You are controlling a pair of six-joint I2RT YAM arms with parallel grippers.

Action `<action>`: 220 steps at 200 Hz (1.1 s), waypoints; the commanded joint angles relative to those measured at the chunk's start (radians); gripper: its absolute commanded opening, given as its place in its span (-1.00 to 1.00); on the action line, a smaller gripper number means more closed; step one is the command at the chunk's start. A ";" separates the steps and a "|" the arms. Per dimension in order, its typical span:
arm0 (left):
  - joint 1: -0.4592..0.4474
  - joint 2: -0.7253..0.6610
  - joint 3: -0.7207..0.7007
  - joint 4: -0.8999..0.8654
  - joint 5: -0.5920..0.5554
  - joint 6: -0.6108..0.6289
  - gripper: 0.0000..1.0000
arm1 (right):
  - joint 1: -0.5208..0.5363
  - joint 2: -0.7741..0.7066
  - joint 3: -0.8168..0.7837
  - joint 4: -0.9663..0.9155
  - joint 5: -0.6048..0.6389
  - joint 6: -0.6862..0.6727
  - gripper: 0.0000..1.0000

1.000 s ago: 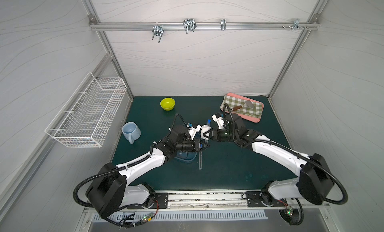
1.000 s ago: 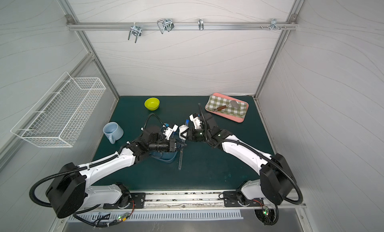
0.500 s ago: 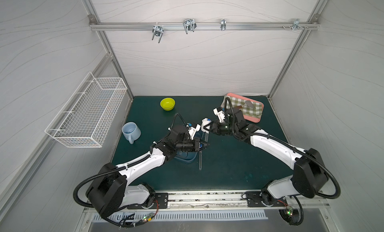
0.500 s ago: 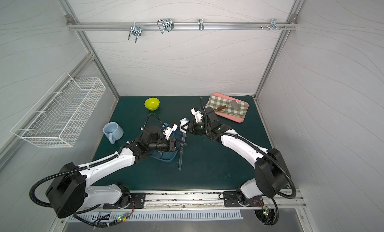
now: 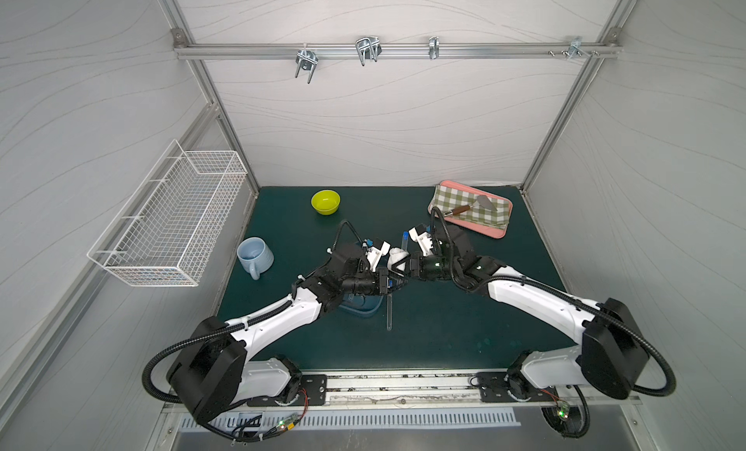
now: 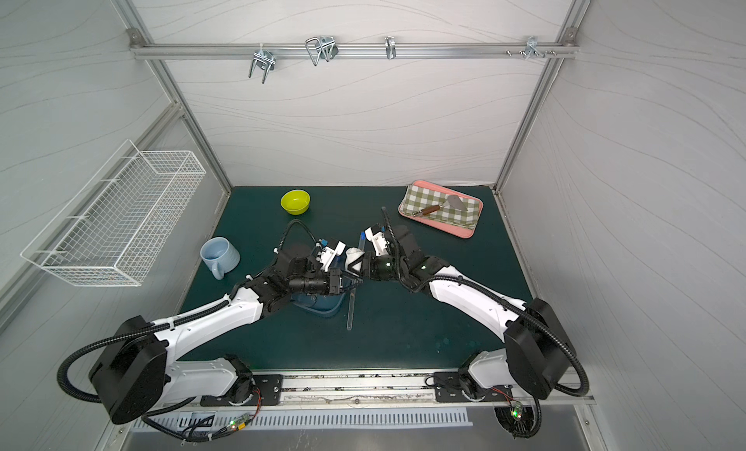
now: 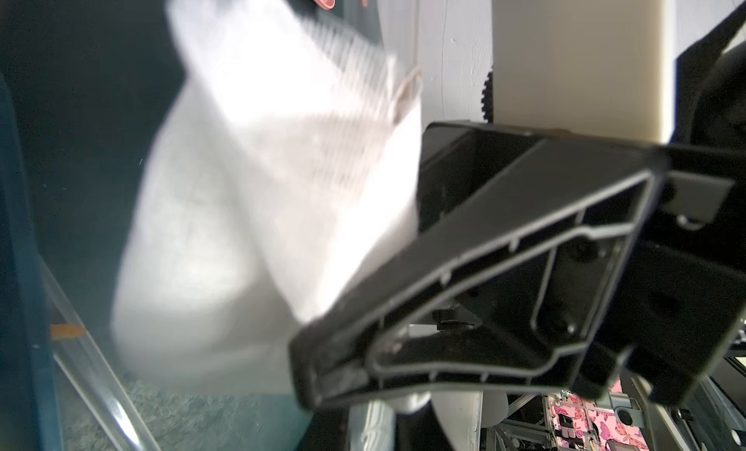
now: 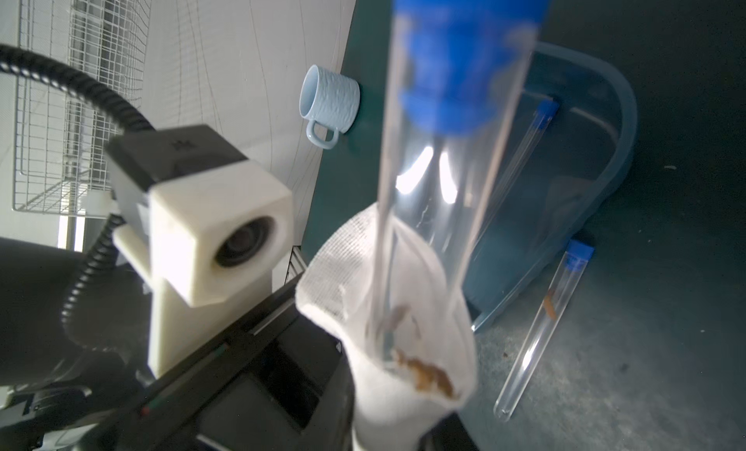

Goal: Wipe the exteriors of test tubes
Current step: Wipe the dirt from the test tube.

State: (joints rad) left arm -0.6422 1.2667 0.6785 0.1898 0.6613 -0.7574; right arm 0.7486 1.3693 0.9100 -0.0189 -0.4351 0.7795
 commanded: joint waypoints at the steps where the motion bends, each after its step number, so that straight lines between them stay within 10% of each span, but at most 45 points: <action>1: 0.006 -0.002 0.049 0.065 0.007 0.001 -0.94 | -0.009 0.008 0.027 -0.019 0.036 -0.005 -0.54; 220: 0.009 -0.026 0.027 0.069 0.002 -0.011 -0.94 | -0.062 0.094 0.159 -0.029 0.001 -0.065 -0.54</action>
State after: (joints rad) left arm -0.6365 1.2663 0.6785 0.2001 0.6609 -0.7620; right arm 0.7296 1.4086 0.9787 -0.0334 -0.4179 0.7609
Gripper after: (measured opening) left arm 0.137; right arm 0.228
